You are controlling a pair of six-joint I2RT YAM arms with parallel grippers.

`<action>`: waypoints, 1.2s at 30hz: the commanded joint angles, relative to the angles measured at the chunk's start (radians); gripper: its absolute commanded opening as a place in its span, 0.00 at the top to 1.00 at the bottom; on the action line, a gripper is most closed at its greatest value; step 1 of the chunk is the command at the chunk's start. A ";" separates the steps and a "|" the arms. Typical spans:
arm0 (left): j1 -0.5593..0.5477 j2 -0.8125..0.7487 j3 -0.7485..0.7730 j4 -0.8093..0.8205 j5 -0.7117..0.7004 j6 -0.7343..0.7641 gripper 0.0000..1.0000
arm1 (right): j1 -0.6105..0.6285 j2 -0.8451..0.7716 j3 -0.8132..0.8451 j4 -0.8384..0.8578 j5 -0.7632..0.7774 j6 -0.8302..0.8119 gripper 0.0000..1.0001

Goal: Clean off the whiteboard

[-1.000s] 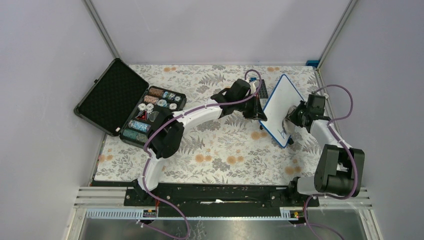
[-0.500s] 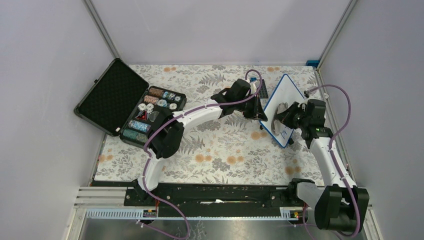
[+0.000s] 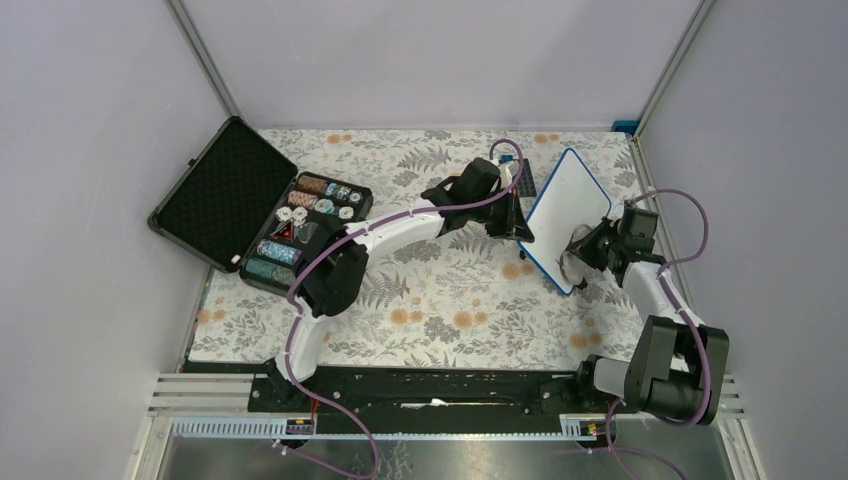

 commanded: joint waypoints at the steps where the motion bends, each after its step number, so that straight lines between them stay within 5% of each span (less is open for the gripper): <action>1: -0.036 0.003 -0.018 -0.011 0.050 0.041 1.00 | -0.027 0.030 -0.091 -0.028 -0.143 -0.014 1.00; 7: -0.036 -0.003 -0.020 -0.010 0.044 0.043 1.00 | 0.055 -0.175 -0.066 -0.016 -0.152 0.009 1.00; 13: -0.037 -0.003 -0.022 -0.007 0.045 0.039 1.00 | 0.077 -0.236 -0.042 0.075 -0.324 0.101 1.00; 22: -0.037 -0.014 -0.030 -0.006 0.040 0.043 1.00 | 0.001 -0.105 -0.090 -0.116 0.242 0.045 1.00; 28: -0.040 -0.014 -0.030 -0.006 0.043 0.042 1.00 | -0.099 0.059 -0.067 -0.079 0.044 0.022 1.00; 36: -0.042 -0.012 -0.027 -0.007 0.043 0.040 1.00 | -0.049 -0.233 -0.007 -0.049 -0.039 0.047 1.00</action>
